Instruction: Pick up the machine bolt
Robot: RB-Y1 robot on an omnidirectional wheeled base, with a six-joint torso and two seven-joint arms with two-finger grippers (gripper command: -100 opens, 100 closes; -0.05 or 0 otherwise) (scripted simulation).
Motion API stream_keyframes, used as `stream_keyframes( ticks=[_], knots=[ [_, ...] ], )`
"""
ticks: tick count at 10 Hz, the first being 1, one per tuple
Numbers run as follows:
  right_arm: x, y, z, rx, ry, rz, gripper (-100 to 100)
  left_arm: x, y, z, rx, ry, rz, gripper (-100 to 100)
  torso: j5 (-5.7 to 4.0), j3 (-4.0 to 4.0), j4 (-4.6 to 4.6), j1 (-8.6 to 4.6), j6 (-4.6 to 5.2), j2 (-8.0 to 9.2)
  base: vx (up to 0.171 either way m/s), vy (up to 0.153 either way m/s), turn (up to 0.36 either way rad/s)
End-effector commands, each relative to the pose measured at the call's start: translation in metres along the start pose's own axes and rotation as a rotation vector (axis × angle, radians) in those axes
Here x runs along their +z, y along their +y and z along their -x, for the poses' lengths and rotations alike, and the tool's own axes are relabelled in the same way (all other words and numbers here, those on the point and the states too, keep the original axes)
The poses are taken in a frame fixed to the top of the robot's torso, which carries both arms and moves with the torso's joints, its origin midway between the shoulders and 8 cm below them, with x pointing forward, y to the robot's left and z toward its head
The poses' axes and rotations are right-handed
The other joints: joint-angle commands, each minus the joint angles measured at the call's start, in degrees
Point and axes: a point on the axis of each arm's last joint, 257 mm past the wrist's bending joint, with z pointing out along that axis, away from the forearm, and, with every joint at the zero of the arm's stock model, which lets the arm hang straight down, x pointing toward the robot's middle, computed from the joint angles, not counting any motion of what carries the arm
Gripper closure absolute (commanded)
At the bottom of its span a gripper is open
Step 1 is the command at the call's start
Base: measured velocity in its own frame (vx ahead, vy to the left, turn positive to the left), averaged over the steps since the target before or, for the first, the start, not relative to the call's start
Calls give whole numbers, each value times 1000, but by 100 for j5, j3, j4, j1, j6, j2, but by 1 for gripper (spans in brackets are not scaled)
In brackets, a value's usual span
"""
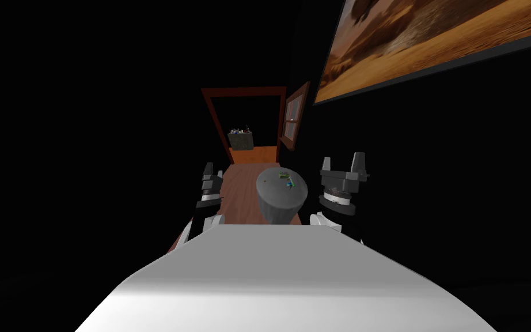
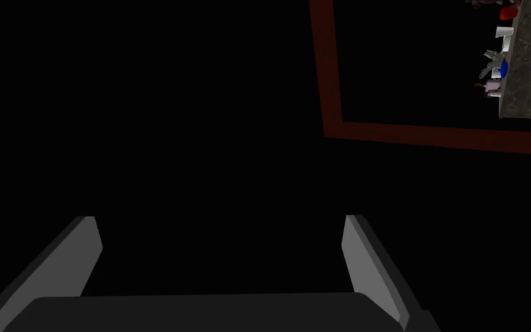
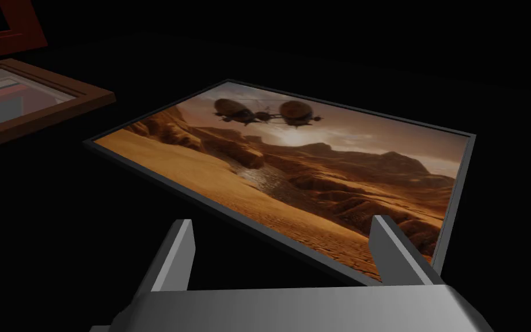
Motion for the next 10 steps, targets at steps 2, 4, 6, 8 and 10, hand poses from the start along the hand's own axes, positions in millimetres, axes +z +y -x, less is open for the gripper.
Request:
stream_keyframes(
  ticks=[2,4,6,8,10],
  knots=[
    [0,-15,-12,-22,66,-30,-100,0,0,0,0,0,0,0,-2,3,1,-9,-2,6,-34,-33,73],
    [0,-31,-21,-47,116,-57,-100,0,0,0,0,0,0,0,-6,11,4,-27,-1,19,-64,-71,84],
    [-1,-52,-30,-83,171,-92,-100,0,0,0,0,0,0,0,-7,13,5,-30,0,22,-66,-69,92],
    [-3,-77,-39,-133,229,-132,-100,0,0,0,0,0,0,0,-7,16,6,-32,-2,28,-94,-67,135],
    [-6,-106,-46,-195,290,-179,-100,0,0,0,0,0,0,0,-7,18,7,-34,-1,32,-92,-87,139]
  ],
)
